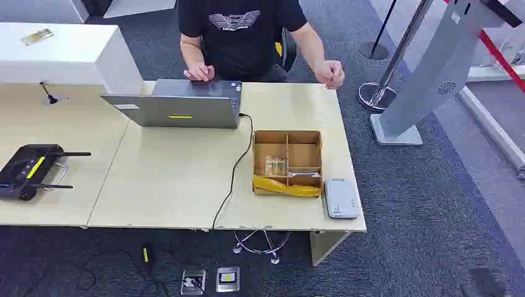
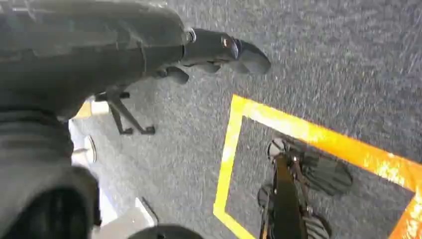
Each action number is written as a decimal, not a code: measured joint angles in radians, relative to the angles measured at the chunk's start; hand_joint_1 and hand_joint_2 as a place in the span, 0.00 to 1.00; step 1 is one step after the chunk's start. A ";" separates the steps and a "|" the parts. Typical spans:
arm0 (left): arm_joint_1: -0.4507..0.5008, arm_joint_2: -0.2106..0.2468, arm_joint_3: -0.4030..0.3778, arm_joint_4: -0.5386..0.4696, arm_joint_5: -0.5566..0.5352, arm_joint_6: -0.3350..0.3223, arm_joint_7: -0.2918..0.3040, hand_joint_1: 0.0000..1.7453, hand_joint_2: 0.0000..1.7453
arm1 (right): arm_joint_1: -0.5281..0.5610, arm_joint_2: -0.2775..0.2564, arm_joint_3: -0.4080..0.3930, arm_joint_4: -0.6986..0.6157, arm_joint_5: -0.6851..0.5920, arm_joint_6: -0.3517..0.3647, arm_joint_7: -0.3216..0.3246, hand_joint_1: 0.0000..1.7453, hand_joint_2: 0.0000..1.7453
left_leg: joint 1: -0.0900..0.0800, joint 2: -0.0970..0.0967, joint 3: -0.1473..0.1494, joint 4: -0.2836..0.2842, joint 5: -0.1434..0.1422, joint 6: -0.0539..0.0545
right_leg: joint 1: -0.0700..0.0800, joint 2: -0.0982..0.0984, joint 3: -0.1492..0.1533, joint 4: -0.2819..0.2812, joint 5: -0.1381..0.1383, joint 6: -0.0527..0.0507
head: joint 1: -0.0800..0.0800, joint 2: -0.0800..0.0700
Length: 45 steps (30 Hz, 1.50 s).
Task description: Pass the card to the sensor for recognition and then transmit it.
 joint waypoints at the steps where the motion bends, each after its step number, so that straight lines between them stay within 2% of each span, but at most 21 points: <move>1: 0.000 0.003 -0.002 0.000 0.000 -0.001 0.000 0.00 0.00 | -0.013 -0.026 -0.005 0.000 0.009 0.007 -0.011 0.00 1.00 | 0.000 0.000 0.000 0.000 0.000 0.000 | 0.000 0.000 0.000 0.000 0.000 0.000 | 0.000 0.000; 4: 0.000 0.007 -0.007 0.001 0.000 -0.001 0.000 0.00 0.00 | -0.103 -0.091 -0.011 -0.015 0.097 0.024 -0.011 0.00 1.00 | -0.001 0.004 -0.004 0.000 0.001 0.001 | -0.002 0.004 -0.001 0.001 0.003 0.002 | 0.000 0.000; 8: -0.012 0.011 -0.017 0.001 0.000 -0.015 0.000 0.00 0.00 | -0.277 -0.150 -0.016 -0.106 0.328 0.030 0.058 0.00 1.00 | -0.002 0.005 -0.004 0.000 0.005 0.006 | -0.002 0.005 -0.003 0.002 0.006 0.005 | 0.000 0.000; 13: -0.012 0.021 -0.034 0.001 -0.013 -0.057 -0.006 0.00 0.00 | -0.359 -0.154 -0.063 -0.337 0.605 0.116 0.172 0.00 1.00 | -0.002 -0.011 -0.008 0.000 0.010 0.006 | -0.002 -0.011 -0.003 0.002 0.006 0.004 | 0.000 0.000; 19: -0.012 0.050 -0.063 0.001 -0.039 -0.111 -0.036 0.00 0.00 | -0.375 -0.126 -0.083 -0.684 0.782 0.239 0.246 0.00 1.00 | -0.001 -0.018 -0.012 0.000 0.013 0.005 | -0.001 -0.018 -0.005 0.003 0.006 0.004 | 0.000 0.000; 22: -0.012 0.060 -0.071 0.001 -0.042 -0.118 -0.043 0.00 0.00 | -0.373 -0.104 -0.080 -0.815 0.805 0.252 0.274 0.00 1.00 | -0.001 -0.018 -0.012 0.000 0.013 0.005 | -0.001 -0.018 -0.006 0.003 0.006 0.004 | -0.001 0.000; 27: -0.012 0.069 -0.091 0.001 -0.048 -0.118 -0.050 0.00 0.00 | -0.363 -0.077 -0.075 -0.976 0.778 0.275 0.271 0.00 1.00 | -0.002 -0.018 -0.014 0.000 0.013 0.005 | -0.002 -0.018 -0.007 0.004 0.006 0.004 | 0.000 0.000; 33: -0.013 0.074 -0.112 0.001 -0.056 -0.109 -0.050 0.00 0.00 | -0.368 -0.008 0.008 -1.172 0.723 0.264 0.349 0.00 1.00 | -0.002 -0.016 -0.014 0.000 0.013 0.005 | -0.001 -0.017 -0.008 0.004 0.006 0.004 | 0.000 0.000; 38: -0.014 0.073 -0.121 0.001 -0.054 -0.098 -0.050 0.00 0.00 | -0.403 0.066 0.093 -1.206 0.697 0.196 0.319 0.00 1.00 | -0.001 -0.016 -0.014 0.000 0.014 0.004 | -0.001 -0.016 -0.009 0.004 0.006 0.004 | 0.000 0.000; 45: -0.014 0.068 -0.132 0.001 -0.047 -0.074 -0.050 0.00 0.00 | -0.434 0.142 0.173 -1.206 0.685 0.180 0.310 0.00 1.00 | -0.002 -0.016 -0.015 0.000 0.014 0.004 | -0.001 -0.016 -0.010 0.004 0.006 0.004 | 0.000 0.000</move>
